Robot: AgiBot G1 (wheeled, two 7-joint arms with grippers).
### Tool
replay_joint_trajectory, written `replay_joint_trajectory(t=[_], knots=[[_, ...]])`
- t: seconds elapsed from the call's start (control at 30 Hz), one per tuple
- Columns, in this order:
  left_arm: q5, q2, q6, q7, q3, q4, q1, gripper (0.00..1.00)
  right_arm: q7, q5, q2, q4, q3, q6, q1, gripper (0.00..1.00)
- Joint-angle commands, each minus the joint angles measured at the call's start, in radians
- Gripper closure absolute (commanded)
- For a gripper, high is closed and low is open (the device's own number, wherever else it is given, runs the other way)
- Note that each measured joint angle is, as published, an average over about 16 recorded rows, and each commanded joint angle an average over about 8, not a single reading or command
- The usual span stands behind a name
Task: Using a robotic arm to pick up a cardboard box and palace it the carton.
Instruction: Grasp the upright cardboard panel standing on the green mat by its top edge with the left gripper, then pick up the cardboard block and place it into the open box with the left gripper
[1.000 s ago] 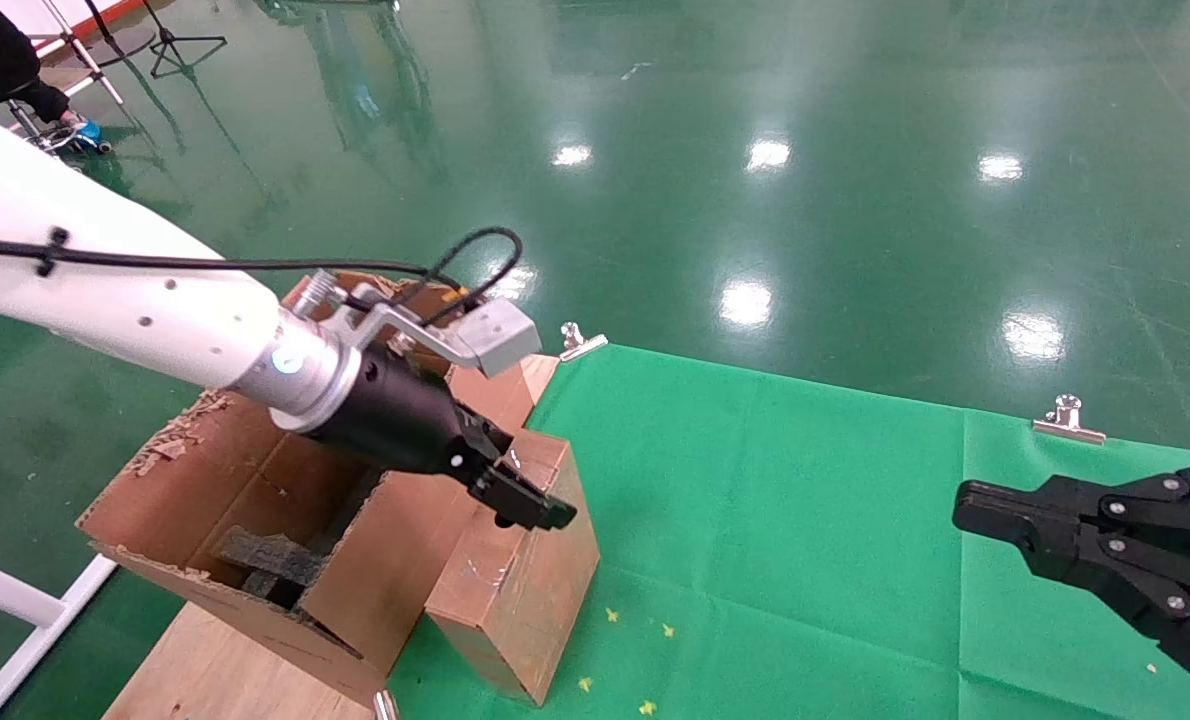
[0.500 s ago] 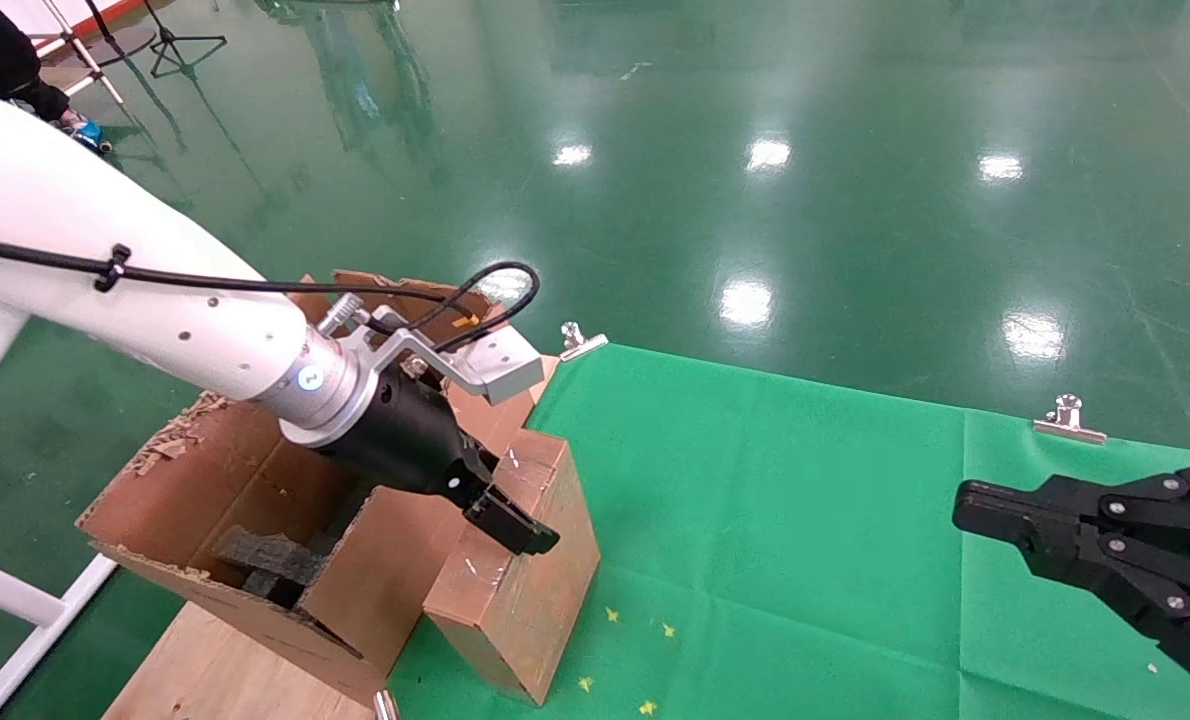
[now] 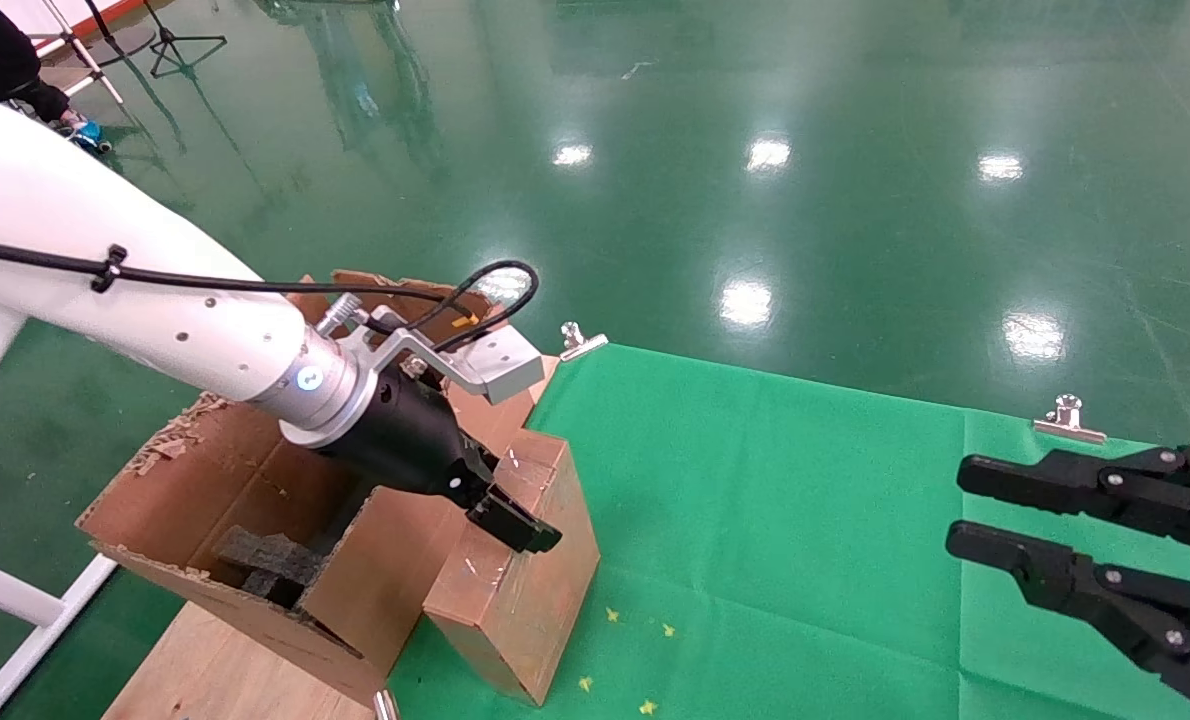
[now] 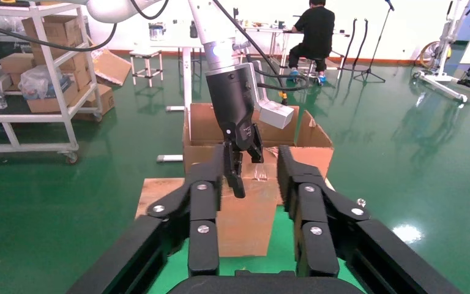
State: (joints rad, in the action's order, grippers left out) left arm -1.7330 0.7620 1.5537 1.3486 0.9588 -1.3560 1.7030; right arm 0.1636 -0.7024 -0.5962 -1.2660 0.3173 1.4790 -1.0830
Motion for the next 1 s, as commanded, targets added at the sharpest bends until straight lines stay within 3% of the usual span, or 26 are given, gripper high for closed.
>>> replay_joint_trajectory(t=[0.03,0.5,0.8,1.0], knots=[[0.001,0.0,0.0,0.0,-0.001,0.0,-0.001,1.0,0.0,0.0,0.0,0.0,0.0,0.0,0.0,0.0],[0.025,-0.015,-0.03,-0.062,-0.016,0.027,0.017,1.0,0.0,0.0,0.0,0.0,0.0,0.0,0.0,0.0],[0.14,-0.108,-0.103,-0.198,-0.13,0.056,0.098,1.0,0.0,0.0,0.0,0.0,0.0,0.0,0.0,0.0],[0.132,-0.177,-0.115,-0.274,-0.194,0.099,0.207,1.0,0.0,0.0,0.0,0.0,0.001,0.0,0.0,0.0]])
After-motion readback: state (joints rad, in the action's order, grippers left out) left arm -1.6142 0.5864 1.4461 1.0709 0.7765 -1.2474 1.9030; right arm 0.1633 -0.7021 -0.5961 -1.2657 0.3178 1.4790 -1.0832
